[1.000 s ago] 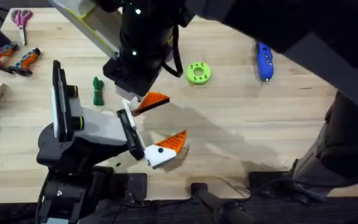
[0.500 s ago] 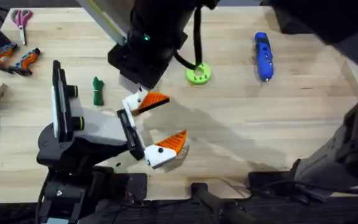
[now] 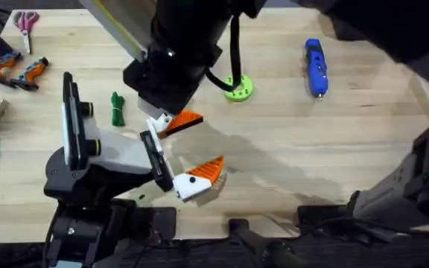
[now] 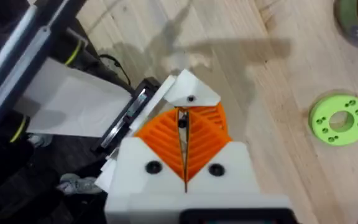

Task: Pick up the gripper from the table and insert it into the empty holder that is missing its gripper. Then pick up a screw, insert it into the mounting hole, and use the screwdriver to tighten it. Finally, clean up the table by picking up the vegetable and placing it into the bucket.

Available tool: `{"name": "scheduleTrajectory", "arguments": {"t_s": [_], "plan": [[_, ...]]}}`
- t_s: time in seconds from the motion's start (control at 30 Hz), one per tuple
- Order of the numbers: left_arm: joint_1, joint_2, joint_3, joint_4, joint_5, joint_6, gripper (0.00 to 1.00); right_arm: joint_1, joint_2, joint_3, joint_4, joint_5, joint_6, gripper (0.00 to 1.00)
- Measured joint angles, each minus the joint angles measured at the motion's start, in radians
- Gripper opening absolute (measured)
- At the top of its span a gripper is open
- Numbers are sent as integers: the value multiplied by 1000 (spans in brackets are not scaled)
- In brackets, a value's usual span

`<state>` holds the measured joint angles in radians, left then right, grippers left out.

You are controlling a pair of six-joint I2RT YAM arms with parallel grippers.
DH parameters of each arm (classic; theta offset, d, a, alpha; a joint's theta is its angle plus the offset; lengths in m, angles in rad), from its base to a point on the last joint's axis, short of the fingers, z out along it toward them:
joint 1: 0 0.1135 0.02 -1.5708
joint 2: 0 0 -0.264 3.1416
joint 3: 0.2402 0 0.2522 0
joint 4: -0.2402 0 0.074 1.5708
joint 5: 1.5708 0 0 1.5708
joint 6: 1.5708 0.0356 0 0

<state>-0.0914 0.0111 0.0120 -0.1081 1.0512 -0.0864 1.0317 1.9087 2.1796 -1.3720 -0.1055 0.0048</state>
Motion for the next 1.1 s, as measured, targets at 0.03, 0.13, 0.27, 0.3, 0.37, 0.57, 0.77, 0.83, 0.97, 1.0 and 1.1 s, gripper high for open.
{"name": "scheduleTrajectory", "arguments": {"t_s": [0.03, 0.13, 0.27, 0.3, 0.37, 0.57, 0.77, 0.83, 0.97, 1.0, 1.1], "plan": [[0, 0, 0, 0, 0, 0, 985, 0, 0, 0, 3, 0, 0, 6], [0, 0, 0, 0, 0, 0, 985, 0, 0, 0, 19, 0, 4, 6], [0, 0, 0, 0, 0, 0, 985, 0, 0, -3, 29, 0, 15, 6], [0, 0, 0, 0, 0, 0, 985, 0, 0, -11, 34, 0, 18, 6], [0, 0, 0, 0, 0, 0, 985, 0, 0, -15, 34, 0, 19, 6], [0, 0, 0, 0, 0, 0, 985, 0, 0, -32, 51, 0, 22, 6], [0, 0, 0, 0, 0, 0, 985, 0, 0, -49, 57, 0, 31, 6], [0, 0, 0, 0, 0, 0, 985, 0, 0, -50, 58, 0, 34, 6], [0, 0, 0, 0, 0, 0, 985, 0, 0, -66, 62, 0, 34, 6], [0, 0, 0, 0, 0, 0, 985, 0, 0, -71, 64, 0, 34, 6], [0, 0, 0, 0, 0, 0, 985, 0, 0, -87, 72, 0, 34, 6]]}}
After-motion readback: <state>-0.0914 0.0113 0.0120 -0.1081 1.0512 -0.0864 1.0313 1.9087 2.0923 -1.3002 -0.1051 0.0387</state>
